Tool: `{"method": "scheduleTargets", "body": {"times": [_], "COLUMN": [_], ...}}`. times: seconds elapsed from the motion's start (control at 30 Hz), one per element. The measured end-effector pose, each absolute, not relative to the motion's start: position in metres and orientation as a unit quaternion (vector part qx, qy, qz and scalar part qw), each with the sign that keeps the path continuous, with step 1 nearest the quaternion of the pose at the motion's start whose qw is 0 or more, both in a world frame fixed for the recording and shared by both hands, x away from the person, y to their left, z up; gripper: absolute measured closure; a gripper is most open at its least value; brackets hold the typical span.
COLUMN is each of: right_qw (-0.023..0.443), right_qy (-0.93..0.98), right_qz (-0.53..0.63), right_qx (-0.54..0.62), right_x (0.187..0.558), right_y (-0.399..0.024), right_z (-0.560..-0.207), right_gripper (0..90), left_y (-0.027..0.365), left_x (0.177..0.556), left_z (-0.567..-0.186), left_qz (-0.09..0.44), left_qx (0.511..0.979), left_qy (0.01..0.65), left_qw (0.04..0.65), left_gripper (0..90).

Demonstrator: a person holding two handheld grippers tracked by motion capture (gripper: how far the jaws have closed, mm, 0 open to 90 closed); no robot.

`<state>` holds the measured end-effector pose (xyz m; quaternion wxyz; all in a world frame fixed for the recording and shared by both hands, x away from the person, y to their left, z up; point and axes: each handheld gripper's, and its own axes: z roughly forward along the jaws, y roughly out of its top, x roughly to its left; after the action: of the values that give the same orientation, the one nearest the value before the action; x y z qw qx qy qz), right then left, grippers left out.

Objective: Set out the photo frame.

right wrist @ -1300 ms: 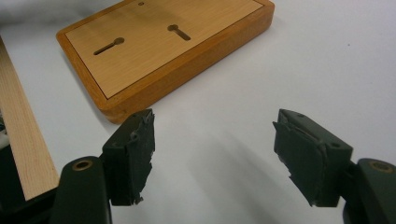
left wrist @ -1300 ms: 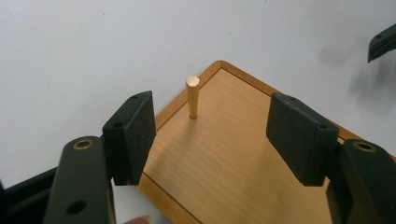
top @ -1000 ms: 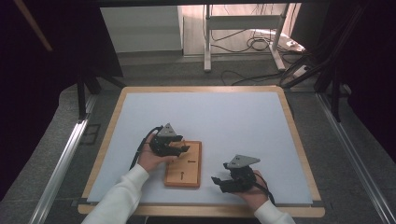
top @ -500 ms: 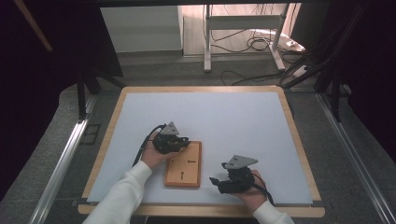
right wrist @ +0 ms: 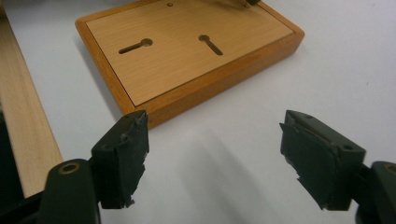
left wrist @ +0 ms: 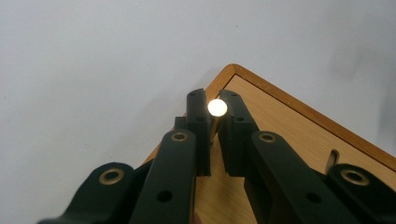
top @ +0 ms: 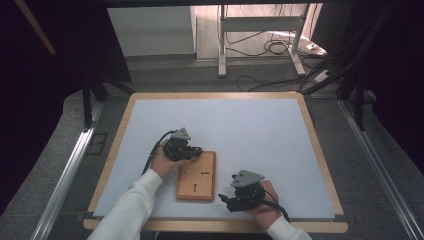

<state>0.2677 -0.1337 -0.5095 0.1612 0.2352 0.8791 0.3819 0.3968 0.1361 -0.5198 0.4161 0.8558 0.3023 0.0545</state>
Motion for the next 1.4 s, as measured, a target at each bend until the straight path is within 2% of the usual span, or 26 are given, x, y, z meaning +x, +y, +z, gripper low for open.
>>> {"method": "scheduleTargets", "body": {"times": [0.47, 0.8, 0.83, 1.1, 1.4], "right_qw": [0.199, 0.255, 0.273, 0.325, 0.339], "right_qy": [0.897, 0.902, 0.9, 0.888, 0.882], "right_qz": [0.353, 0.317, 0.311, 0.306, 0.311], "right_qx": [0.179, 0.144, 0.139, 0.106, 0.099], "right_x": [0.257, 0.258, 0.259, 0.255, 0.255], "right_y": [-0.095, -0.065, -0.061, -0.055, -0.057], "right_z": [-0.515, -0.527, -0.528, -0.526, -0.521], "right_gripper": [15.9, 14.1, 14.7, 19.0, 28.2], "left_y": [0.14, 0.141, 0.141, 0.141, 0.139], "left_x": [0.413, 0.419, 0.42, 0.421, 0.418], "left_z": [-0.516, -0.515, -0.515, -0.515, -0.515], "left_qz": [-0.007, -0.028, -0.028, -0.026, -0.005], "left_qx": [0.856, 0.855, 0.855, 0.854, 0.853], "left_qy": [0.321, 0.325, 0.325, 0.326, 0.329], "left_qw": [0.406, 0.403, 0.402, 0.405, 0.405], "left_gripper": [83.3, 83.0, 83.1, 84.0, 82.4]}}
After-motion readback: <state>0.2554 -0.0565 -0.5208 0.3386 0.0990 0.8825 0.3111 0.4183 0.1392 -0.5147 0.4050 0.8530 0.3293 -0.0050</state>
